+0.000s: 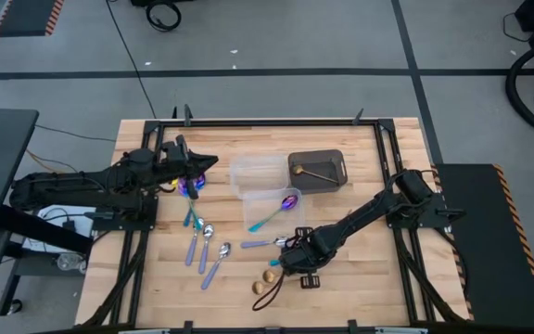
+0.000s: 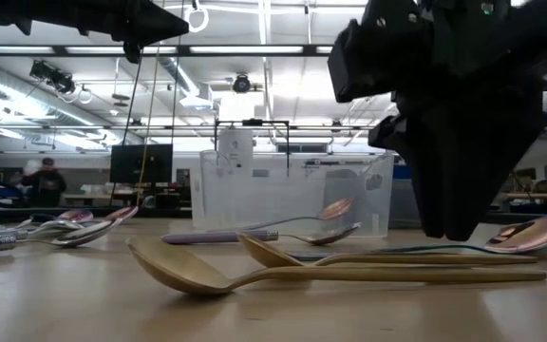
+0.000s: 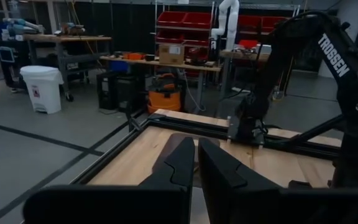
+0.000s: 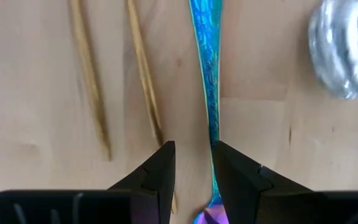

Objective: Sort silverware by color (type)
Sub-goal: Put the purple spoon into the bottom transparent bin

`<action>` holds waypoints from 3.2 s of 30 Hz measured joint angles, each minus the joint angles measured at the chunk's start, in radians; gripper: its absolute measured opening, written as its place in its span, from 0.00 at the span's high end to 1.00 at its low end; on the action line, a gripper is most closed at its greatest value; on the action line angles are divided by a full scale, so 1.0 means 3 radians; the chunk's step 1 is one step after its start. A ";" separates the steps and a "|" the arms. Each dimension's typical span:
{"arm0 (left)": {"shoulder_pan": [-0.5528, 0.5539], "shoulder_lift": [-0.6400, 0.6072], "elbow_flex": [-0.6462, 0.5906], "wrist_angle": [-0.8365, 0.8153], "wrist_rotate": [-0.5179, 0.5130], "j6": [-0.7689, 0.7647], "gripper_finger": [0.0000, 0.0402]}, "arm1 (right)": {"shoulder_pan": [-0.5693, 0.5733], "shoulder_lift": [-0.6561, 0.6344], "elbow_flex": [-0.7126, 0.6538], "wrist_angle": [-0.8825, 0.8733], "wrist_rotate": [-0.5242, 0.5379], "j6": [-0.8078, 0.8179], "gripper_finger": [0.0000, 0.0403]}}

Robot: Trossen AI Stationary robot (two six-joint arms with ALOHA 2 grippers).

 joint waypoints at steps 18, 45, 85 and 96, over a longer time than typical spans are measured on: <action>0.0000 0.0000 0.0000 -0.0018 -0.0008 0.0072 0.93 | -0.0001 0.0008 0.0120 -0.0145 0.0166 -0.0096 0.71; 0.0000 0.0001 0.0000 -0.0060 -0.0009 0.0081 0.93 | -0.0089 -0.0014 -0.0256 -0.0013 0.0109 -0.0029 0.97; 0.0000 0.0000 0.0000 -0.0031 -0.0098 0.0075 0.93 | -0.0203 -0.0024 0.1233 -0.1583 0.1397 -0.0973 0.96; 0.0000 0.0000 0.0000 -0.0031 -0.0098 0.0098 0.93 | -0.0510 -0.0024 0.1233 -0.1405 0.1565 -0.2144 0.96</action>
